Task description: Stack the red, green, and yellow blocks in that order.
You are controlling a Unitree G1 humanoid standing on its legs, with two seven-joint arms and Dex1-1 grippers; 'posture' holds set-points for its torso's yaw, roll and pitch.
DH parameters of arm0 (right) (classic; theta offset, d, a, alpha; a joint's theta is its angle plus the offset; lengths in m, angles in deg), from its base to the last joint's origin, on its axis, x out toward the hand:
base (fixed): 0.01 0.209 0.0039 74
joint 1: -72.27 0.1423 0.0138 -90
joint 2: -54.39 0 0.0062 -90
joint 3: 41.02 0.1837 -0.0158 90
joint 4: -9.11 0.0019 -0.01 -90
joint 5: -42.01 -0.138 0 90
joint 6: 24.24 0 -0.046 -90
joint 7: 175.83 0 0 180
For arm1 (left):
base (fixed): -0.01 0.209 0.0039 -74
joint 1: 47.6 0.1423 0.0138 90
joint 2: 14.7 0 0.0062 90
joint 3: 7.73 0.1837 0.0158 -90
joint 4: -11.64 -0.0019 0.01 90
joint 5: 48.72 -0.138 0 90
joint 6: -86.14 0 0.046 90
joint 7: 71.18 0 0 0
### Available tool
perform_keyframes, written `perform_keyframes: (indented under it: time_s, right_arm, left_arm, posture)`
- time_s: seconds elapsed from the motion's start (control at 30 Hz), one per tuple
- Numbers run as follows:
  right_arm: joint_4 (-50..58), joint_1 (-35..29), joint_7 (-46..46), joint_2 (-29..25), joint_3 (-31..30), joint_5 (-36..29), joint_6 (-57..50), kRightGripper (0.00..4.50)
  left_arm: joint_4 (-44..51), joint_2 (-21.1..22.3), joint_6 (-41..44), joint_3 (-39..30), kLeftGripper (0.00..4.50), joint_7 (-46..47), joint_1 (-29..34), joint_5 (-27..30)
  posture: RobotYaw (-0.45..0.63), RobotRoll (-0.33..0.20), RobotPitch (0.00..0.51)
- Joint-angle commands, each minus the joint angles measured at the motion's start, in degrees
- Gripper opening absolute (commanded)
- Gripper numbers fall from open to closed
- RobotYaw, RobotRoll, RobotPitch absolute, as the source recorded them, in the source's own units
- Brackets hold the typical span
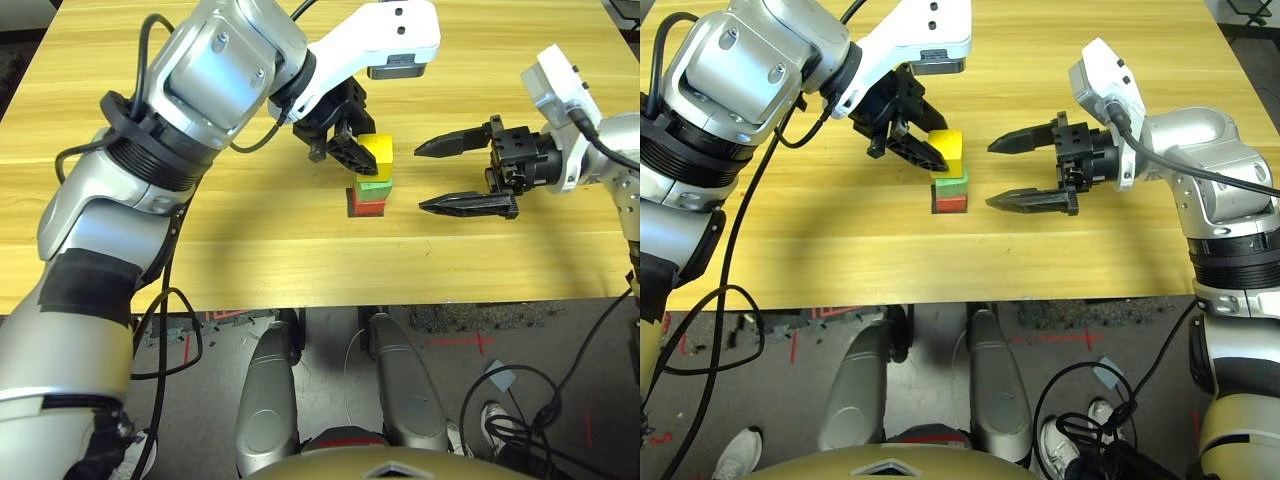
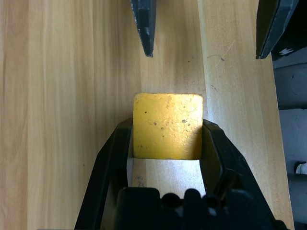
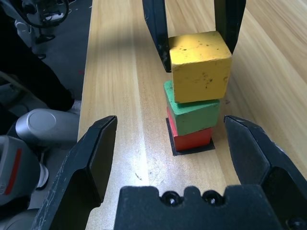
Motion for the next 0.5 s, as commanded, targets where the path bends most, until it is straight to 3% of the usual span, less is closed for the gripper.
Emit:
perform_keyframes:
  time_s: [0.03, 0.43, 0.47, 0.5]
  right_arm:
    - [0.3, 0.3, -0.4, -0.7, 0.3, 0.6, 0.7, 4.5]
    - [0.3, 0.5, -0.3, -0.5, 0.2, 0.6, 0.9, 4.5]
    - [0.3, 0.5, -0.3, -0.5, 0.2, 0.6, 0.9, 4.5]
    - [0.4, 0.5, -0.3, -0.5, 0.2, 0.6, 0.9, 4.5]
  left_arm:
    - [1.0, -0.6, 0.1, -0.5, 2.03, -0.3, -1.5, 0.4]
    - [-0.9, 0.6, -2.5, -0.7, 2.03, -1.0, -0.2, 0.0]
    - [-1.0, 0.7, -2.8, -0.7, 2.74, -1.0, -0.1, 0.0]
    - [-1.0, 0.8, -2.9, -0.7, 2.98, -1.1, 0.0, 0.0]
  posture:
    - [-0.02, 0.098, 0.288]
    - [-0.02, 0.097, 0.286]
    - [-0.02, 0.096, 0.288]
    - [-0.02, 0.096, 0.288]
